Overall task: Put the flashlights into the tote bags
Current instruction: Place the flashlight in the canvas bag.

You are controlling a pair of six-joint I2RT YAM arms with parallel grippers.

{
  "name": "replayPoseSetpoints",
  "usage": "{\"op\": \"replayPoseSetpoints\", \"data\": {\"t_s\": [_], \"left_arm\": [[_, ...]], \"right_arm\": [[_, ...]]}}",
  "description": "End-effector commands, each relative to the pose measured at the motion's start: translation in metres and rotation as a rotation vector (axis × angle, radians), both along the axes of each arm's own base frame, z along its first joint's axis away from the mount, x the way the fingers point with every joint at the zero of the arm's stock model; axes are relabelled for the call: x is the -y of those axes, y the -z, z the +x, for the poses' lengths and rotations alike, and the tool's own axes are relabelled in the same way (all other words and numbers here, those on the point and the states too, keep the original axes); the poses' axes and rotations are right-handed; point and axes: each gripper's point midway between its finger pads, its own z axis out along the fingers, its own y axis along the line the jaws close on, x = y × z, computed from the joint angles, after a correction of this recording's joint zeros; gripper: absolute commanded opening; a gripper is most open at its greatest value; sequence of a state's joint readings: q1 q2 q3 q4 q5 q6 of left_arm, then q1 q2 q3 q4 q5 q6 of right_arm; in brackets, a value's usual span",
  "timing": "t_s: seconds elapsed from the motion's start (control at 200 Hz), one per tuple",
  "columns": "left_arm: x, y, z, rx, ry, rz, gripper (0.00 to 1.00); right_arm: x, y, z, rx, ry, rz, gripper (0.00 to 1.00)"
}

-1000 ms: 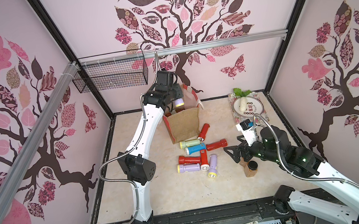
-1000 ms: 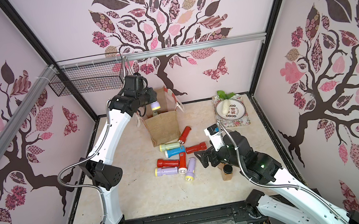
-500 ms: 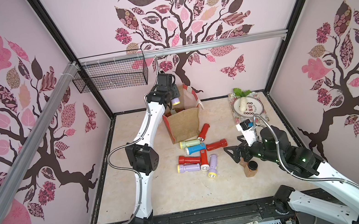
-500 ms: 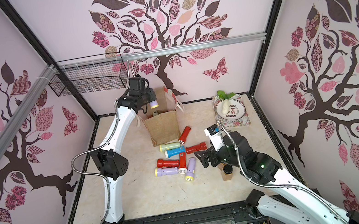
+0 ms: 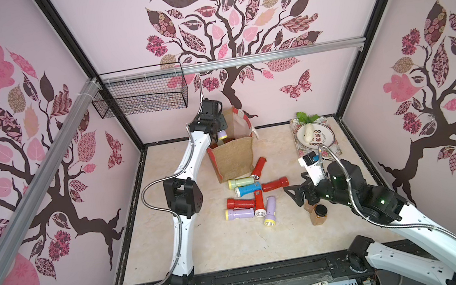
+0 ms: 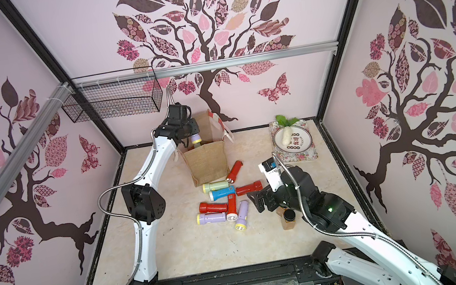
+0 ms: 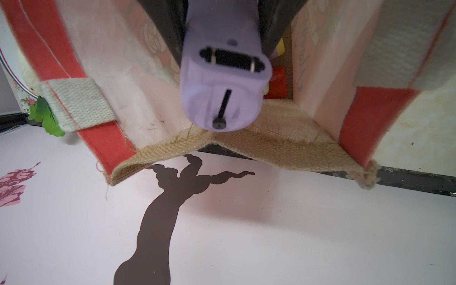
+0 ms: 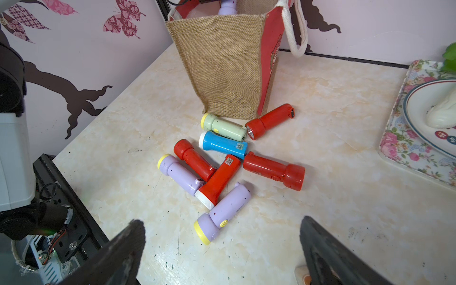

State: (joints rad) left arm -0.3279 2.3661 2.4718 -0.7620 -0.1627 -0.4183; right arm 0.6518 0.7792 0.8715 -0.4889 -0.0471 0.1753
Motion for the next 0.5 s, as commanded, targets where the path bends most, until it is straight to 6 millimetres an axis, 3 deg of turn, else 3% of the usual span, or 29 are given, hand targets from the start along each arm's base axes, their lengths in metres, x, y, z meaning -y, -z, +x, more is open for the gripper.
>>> {"op": "replayPoseSetpoints", "data": {"t_s": [0.0,0.25,0.495], "left_arm": [[-0.003,0.031,0.001,-0.057,-0.004,0.025,0.03],[-0.007,0.064,-0.008,-0.138,-0.004,0.056,0.04],[-0.01,0.078,-0.013,-0.174,-0.004,0.08,0.2]], "right_arm": [[0.001,-0.016,0.004,0.049,0.005,0.007,1.0],[0.002,-0.015,0.005,0.048,0.005,0.006,1.0],[0.002,-0.016,0.005,0.048,0.006,0.01,1.0]]}}
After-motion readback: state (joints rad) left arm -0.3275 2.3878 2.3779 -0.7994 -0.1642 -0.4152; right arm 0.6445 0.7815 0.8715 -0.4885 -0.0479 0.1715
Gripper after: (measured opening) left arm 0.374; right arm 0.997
